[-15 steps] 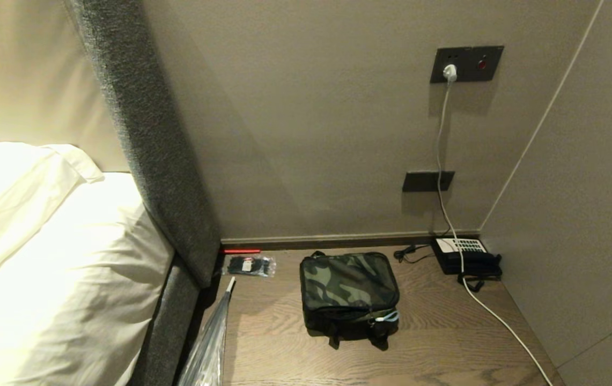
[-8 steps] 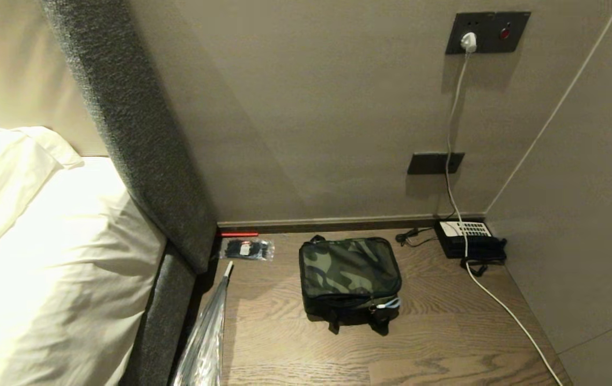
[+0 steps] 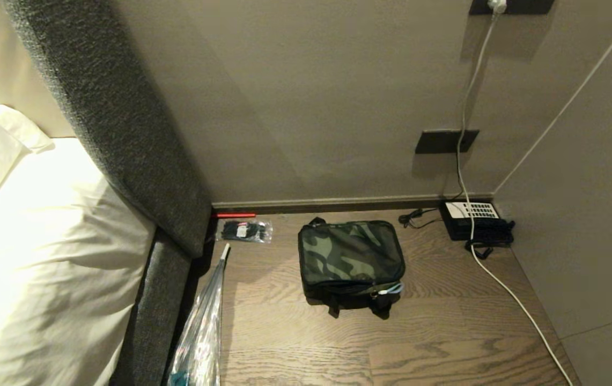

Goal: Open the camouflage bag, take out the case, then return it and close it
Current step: Open the top of the storage box

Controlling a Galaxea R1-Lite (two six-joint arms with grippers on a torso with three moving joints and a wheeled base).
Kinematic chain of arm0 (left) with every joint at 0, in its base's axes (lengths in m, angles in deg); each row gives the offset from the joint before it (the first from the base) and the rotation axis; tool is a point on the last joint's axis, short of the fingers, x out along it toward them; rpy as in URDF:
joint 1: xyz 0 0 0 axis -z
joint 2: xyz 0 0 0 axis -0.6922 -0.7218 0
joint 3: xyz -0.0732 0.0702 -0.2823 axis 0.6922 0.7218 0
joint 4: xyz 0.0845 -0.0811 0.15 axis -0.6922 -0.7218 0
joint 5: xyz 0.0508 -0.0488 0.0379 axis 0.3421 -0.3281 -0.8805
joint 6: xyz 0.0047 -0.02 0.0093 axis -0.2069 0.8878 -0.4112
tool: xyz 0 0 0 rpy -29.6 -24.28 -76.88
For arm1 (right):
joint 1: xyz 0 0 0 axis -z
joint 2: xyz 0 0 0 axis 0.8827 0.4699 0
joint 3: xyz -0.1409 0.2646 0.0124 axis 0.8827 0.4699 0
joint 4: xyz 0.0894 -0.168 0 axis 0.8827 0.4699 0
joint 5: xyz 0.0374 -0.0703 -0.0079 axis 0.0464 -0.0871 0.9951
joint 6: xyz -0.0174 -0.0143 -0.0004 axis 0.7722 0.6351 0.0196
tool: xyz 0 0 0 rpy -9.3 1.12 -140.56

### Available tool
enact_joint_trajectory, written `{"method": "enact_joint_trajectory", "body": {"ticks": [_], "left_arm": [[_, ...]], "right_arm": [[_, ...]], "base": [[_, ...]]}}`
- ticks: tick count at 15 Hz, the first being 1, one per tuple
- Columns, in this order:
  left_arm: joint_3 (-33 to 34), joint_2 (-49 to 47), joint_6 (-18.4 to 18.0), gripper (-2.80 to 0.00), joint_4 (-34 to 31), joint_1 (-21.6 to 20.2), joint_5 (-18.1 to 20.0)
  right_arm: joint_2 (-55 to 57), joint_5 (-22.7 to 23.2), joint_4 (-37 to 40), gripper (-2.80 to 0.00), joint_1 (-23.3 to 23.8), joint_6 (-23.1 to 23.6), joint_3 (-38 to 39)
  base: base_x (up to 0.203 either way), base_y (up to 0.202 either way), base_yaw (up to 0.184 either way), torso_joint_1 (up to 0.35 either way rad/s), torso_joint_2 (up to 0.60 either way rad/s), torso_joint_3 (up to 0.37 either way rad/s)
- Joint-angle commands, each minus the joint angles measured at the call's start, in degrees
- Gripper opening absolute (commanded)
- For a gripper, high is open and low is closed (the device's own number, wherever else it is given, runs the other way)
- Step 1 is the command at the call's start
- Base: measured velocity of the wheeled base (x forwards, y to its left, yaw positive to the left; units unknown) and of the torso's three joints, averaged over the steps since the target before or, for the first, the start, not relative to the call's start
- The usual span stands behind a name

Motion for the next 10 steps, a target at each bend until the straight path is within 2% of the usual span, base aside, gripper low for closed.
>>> {"method": "enact_joint_trajectory", "body": {"ticks": [1,10], "left_arm": [[0.0,0.1,0.0,-2.8,0.0,0.0,0.0],[0.1,0.1,0.0,-2.8,0.0,0.0,0.0]], "right_arm": [[-1.7,0.0,0.0,-2.8,0.0,0.0,0.8],[-1.7,0.0,0.0,-2.8,0.0,0.0,0.8]], "base": [[0.0,0.0,0.0,0.002,0.0,-0.193],[0.0,0.0,0.0,0.001,0.0,-0.197]]}}
